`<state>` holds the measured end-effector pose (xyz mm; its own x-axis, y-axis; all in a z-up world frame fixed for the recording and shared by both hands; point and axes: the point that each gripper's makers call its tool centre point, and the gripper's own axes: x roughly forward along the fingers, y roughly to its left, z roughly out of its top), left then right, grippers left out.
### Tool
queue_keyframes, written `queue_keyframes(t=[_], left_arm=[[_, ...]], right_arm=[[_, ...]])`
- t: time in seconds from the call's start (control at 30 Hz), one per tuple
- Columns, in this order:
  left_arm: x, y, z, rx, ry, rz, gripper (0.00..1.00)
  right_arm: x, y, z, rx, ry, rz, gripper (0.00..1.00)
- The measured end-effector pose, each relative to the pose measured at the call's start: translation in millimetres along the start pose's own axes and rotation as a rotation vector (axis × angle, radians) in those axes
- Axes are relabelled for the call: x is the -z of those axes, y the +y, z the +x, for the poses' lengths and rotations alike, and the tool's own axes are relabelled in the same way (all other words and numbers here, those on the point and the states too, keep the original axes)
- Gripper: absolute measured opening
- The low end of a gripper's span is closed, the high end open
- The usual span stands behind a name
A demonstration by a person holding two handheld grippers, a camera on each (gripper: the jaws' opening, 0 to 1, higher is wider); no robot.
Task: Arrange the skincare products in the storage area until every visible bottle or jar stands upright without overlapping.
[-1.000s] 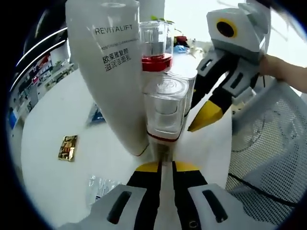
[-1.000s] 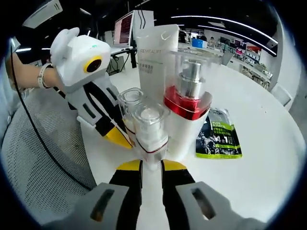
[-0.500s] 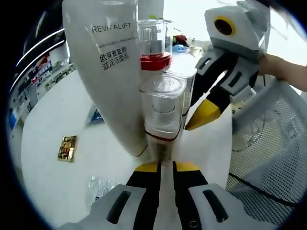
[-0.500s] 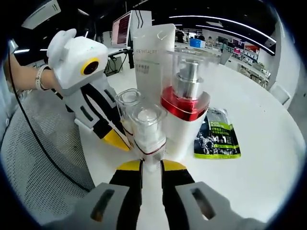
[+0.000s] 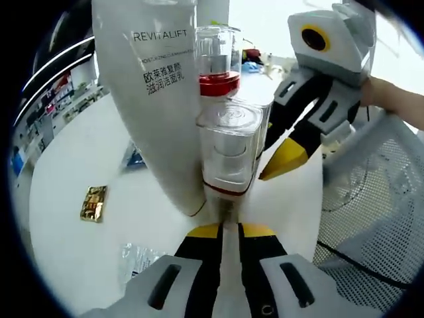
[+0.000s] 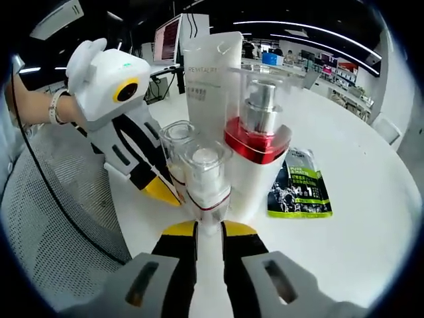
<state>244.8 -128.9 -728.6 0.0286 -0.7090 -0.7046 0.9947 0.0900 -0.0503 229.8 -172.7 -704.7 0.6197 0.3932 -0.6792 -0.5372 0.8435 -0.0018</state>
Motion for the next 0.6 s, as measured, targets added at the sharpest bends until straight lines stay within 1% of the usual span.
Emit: queue_keyframes(t=[0.23, 0.37, 0.47, 0.6], left_arm=[[2.5, 1.9, -6, -0.008, 0.005, 0.009, 0.08], [1.5, 1.3, -15, -0.009, -0.009, 0.015, 0.09], [2.5, 3.2, -22, -0.021, -0.011, 0.022, 0.11], [0.9, 4.5, -37, -0.032, -0.030, 0.015, 0.13]], right_arm=[[0.5, 1, -8, 0.014, 0.005, -0.015, 0.17], [-4.2, 0, -15, 0.031, -0.014, -0.007, 0.19], [-9.0, 1, -20, 0.041, -0.028, -0.002, 0.22], [-14.5, 5, -27, 0.042, -0.037, 0.009, 0.26]])
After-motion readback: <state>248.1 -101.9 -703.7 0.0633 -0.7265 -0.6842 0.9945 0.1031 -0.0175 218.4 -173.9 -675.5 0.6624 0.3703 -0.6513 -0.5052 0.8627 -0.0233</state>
